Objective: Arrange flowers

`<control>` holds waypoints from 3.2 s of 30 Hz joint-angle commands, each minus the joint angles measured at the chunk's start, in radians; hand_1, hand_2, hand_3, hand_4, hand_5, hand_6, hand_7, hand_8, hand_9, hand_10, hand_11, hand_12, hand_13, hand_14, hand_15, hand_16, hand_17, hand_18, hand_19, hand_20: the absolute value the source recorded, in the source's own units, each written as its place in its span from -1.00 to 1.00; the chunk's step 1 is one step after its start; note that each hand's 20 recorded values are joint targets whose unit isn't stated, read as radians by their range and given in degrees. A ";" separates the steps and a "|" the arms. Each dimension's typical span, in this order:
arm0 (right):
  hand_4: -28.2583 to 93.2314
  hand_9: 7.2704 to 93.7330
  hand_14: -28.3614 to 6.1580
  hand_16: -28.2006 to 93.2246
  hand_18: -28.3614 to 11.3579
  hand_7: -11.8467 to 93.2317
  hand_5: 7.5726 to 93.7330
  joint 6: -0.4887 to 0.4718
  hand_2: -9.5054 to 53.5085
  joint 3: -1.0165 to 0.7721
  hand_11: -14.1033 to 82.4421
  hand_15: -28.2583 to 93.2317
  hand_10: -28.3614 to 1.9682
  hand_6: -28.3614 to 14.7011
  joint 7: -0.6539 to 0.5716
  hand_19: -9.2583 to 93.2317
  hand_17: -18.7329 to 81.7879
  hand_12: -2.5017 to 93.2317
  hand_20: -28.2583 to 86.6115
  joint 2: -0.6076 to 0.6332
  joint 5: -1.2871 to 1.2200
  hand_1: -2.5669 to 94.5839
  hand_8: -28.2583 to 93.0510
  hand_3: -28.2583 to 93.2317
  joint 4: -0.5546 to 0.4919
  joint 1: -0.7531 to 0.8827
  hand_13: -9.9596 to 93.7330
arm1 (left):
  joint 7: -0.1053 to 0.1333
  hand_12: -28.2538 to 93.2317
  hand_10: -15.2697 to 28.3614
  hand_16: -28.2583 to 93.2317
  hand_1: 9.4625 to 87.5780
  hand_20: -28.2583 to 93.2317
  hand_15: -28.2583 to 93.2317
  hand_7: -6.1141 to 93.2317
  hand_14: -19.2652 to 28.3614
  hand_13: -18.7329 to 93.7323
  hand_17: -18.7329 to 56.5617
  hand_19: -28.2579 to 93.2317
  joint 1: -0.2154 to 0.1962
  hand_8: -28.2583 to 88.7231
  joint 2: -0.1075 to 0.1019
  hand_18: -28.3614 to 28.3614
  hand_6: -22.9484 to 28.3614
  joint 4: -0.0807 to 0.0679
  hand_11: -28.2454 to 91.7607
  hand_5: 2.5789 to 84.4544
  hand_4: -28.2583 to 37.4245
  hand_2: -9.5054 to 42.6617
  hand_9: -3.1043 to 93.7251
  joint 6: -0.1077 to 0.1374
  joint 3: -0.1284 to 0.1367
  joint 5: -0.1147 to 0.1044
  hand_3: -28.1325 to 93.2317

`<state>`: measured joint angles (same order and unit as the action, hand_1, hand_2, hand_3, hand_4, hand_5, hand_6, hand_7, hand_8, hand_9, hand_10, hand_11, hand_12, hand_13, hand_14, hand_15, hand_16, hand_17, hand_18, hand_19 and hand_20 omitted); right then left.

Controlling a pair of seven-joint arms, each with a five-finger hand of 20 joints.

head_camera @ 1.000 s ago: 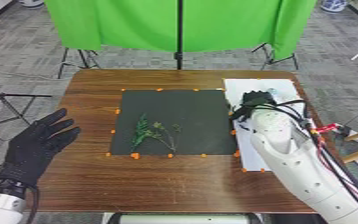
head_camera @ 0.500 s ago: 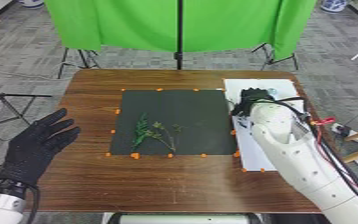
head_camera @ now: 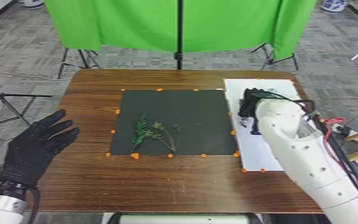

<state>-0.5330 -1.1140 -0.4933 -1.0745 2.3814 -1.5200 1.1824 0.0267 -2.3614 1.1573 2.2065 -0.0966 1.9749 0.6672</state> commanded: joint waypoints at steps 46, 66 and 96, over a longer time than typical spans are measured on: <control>-0.76 0.97 0.50 -0.05 -0.56 0.67 0.35 0.297 -0.97 -0.108 -0.03 0.52 0.62 -0.27 0.068 0.85 0.16 -0.11 0.15 -0.001 -0.021 -0.08 -0.68 1.00 -0.431 0.356 0.85 | -0.005 -0.33 0.29 -0.56 -0.59 -0.45 0.07 -0.46 0.48 -0.17 -0.69 0.26 -0.016 -0.69 0.013 0.78 0.00 -0.001 -0.06 -0.13 -0.92 -0.78 -0.26 0.000 0.003 0.006 0.64; -0.65 1.00 0.50 -0.03 -0.62 0.65 0.37 0.098 -1.00 -0.008 0.07 0.48 0.67 -0.16 -0.128 0.96 0.26 -0.24 0.04 -0.121 -0.025 -0.17 -0.59 1.00 -0.357 0.348 0.95 | -0.009 -0.33 0.29 -0.56 -0.59 -0.45 0.07 -0.46 0.48 -0.17 -0.69 0.26 -0.007 -0.69 0.002 0.78 -0.01 -0.008 -0.06 -0.13 -0.93 -0.79 -0.26 0.000 -0.005 0.000 0.65; -0.84 1.00 0.52 -0.08 -0.65 0.58 0.49 0.006 -0.84 0.030 0.30 0.51 0.50 0.19 -0.165 1.00 0.34 -0.52 0.03 -0.214 -0.066 -0.20 -0.42 0.92 -0.294 0.294 1.00 | -0.013 -0.33 0.30 -0.56 -0.59 -0.45 0.08 -0.46 0.48 -0.17 -0.69 0.26 -0.002 -0.69 -0.006 0.78 0.00 -0.012 -0.06 -0.13 -0.92 -0.76 -0.26 0.002 -0.012 -0.005 0.63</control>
<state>-0.4947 -1.0949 -0.6439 -1.2768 2.3314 -1.8144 1.4574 0.0263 -2.3578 1.1450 2.2021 -0.0957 1.9636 0.6658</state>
